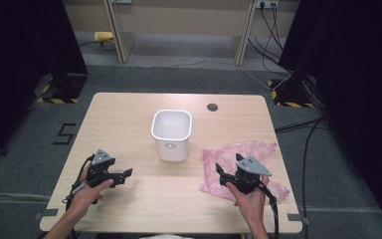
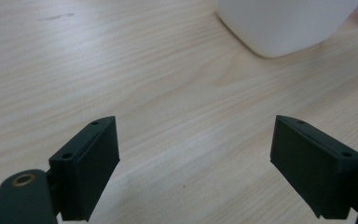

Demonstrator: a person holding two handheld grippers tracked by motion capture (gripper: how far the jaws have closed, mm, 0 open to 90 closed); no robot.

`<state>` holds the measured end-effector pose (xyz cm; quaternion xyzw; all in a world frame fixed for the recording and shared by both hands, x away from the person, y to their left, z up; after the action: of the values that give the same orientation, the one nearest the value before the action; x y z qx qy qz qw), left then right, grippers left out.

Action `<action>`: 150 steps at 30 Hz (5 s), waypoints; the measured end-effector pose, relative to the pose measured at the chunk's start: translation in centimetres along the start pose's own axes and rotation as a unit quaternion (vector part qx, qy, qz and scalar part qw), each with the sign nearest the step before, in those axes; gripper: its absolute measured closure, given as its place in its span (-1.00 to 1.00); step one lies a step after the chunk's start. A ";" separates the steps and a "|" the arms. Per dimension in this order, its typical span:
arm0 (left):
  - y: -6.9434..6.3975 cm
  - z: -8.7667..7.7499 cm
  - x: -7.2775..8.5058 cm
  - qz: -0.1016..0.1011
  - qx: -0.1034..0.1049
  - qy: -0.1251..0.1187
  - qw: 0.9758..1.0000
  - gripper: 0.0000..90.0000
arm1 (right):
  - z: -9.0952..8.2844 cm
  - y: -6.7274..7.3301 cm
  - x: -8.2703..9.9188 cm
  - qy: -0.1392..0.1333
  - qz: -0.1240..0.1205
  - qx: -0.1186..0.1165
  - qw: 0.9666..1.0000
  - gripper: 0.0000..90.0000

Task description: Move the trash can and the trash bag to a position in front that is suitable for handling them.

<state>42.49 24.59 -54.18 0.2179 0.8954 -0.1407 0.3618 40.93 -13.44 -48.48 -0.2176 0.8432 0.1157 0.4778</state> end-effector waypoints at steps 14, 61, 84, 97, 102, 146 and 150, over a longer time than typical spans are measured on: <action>0.2 1.0 -5.5 -0.006 -0.006 -0.020 1.000 -0.66 | 4.8 1.9 -4.3 0.026 -0.002 -0.025 0.999 -0.52; -3.3 5.2 -8.4 0.022 -0.006 0.021 1.000 -0.30 | 11.1 2.8 -4.4 0.055 -0.001 -0.083 0.995 -0.34; -0.6 5.4 -8.8 -0.040 -0.038 -0.021 0.998 -0.66 | 11.8 0.8 -4.4 0.055 0.032 -0.071 0.995 -0.45; -2.6 5.9 -9.4 -0.037 0.005 -0.011 0.999 -0.36 | 12.7 1.8 -4.5 0.063 0.001 -0.100 0.993 -0.37; -3.4 4.9 -8.4 -0.023 0.010 -0.004 1.000 -0.29 | 11.4 2.9 -3.7 0.064 0.002 -0.110 0.992 -0.26; -4.3 0.4 -2.2 -0.044 0.016 -0.004 0.999 -0.65 | 4.8 4.7 0.9 0.107 -0.049 -0.095 0.989 -0.46; -6.0 -1.2 -0.1 -0.019 0.033 -0.004 0.999 -0.65 | 3.3 6.3 2.1 0.104 -0.058 -0.131 0.984 -0.46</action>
<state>38.94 19.83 -52.71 0.2122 0.8929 -0.1776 0.3553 39.49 -7.05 -52.04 -0.3375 0.8520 0.1741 0.3604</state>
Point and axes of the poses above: each handheld gripper's, and its own axes: z roughly forward along the jaws, x roughly out of its underside, y roughly to its left, the point moved 8 cm from there along z, roughly forward along the jaws, and after that the axes turned 7 degrees about y, right-handed, at the moved point
